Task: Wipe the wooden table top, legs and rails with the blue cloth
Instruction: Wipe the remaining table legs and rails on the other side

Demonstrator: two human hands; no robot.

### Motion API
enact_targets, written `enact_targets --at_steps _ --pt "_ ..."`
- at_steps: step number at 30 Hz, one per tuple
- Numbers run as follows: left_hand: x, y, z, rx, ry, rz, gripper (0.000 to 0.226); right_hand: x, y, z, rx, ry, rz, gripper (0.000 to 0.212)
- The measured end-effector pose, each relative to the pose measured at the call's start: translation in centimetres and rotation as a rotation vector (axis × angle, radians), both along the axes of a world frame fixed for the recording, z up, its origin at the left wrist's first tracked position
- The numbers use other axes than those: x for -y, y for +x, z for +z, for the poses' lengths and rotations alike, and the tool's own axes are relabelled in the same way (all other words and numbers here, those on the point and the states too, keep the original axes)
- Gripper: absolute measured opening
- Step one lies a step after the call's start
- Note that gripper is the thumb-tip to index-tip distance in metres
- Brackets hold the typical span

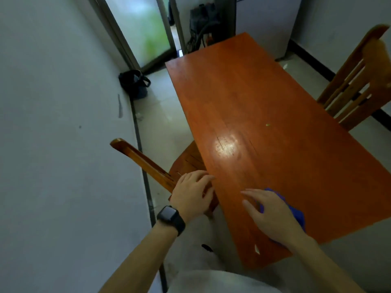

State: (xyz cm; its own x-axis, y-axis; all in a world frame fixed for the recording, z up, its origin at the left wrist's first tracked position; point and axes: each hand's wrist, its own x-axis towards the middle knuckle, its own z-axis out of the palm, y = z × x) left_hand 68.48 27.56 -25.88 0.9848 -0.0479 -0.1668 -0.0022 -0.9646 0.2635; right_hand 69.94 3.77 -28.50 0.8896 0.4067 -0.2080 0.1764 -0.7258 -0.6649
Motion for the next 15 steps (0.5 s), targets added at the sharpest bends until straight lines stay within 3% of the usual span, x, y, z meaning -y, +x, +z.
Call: enact_targets --at_steps 5,9,15 --pt "-12.3 3.0 0.5 0.089 0.098 0.108 0.033 -8.1 0.4 3.8 0.003 0.076 0.035 0.046" --pt "-21.1 7.3 -0.8 -0.065 0.214 0.08 0.04 -15.2 1.0 4.4 -0.038 0.066 0.021 0.052" --pt "-29.4 11.0 -2.5 -0.252 0.362 -0.112 0.053 -24.7 0.7 3.2 -0.262 0.007 -0.028 0.057"
